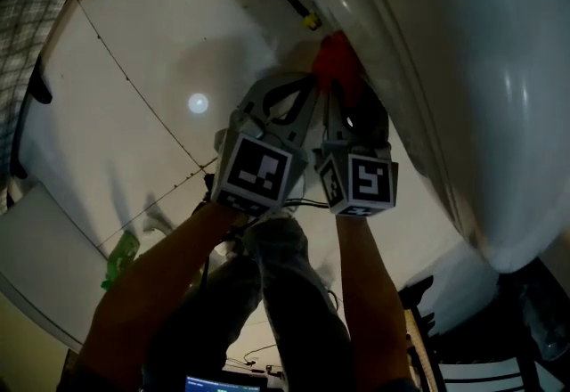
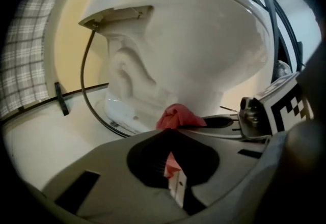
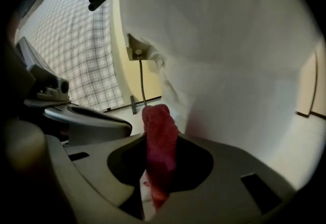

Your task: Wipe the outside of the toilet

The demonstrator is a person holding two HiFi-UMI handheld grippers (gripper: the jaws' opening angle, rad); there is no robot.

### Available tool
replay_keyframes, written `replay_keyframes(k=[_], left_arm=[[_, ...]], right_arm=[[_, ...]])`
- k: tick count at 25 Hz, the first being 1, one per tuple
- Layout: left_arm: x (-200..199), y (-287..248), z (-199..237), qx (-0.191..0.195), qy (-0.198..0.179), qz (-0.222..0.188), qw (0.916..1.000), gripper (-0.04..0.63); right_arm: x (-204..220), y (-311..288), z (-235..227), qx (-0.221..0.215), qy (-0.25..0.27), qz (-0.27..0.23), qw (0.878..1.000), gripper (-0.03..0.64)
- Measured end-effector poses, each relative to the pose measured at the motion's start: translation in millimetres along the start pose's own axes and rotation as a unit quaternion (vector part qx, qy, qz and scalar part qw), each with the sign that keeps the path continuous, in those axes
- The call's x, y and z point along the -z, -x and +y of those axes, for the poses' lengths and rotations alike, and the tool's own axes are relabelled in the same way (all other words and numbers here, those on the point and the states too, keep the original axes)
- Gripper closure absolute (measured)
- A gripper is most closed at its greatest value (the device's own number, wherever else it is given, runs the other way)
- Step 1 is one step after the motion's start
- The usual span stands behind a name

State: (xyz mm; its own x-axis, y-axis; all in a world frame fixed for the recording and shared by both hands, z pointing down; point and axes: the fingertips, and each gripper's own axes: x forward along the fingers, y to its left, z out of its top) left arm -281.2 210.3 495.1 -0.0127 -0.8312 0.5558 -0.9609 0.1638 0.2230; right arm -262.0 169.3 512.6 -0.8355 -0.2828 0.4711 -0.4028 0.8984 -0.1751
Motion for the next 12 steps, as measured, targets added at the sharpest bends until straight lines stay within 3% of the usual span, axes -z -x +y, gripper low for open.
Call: replay_keyframes(k=[4, 8, 12], left_arm=[[9.8, 5.8, -54.3, 0.048, -0.023, 0.015, 0.9985, 0.578], [-2.4, 12.1, -69.0, 0.035, -0.021, 0.014, 0.9991, 0.578], [-41.7, 49.8, -71.3, 0.019, -0.029, 0.01, 0.9993, 0.578]], right_arm=[[20.9, 53.7, -26.9, 0.051, -0.019, 0.013, 0.998, 0.532], [-1.9, 71.6, -20.5, 0.049, -0.023, -0.014, 0.998, 0.532], [-50.2, 98.7, 18.1, 0.027, -0.027, -0.025, 0.999, 0.532]])
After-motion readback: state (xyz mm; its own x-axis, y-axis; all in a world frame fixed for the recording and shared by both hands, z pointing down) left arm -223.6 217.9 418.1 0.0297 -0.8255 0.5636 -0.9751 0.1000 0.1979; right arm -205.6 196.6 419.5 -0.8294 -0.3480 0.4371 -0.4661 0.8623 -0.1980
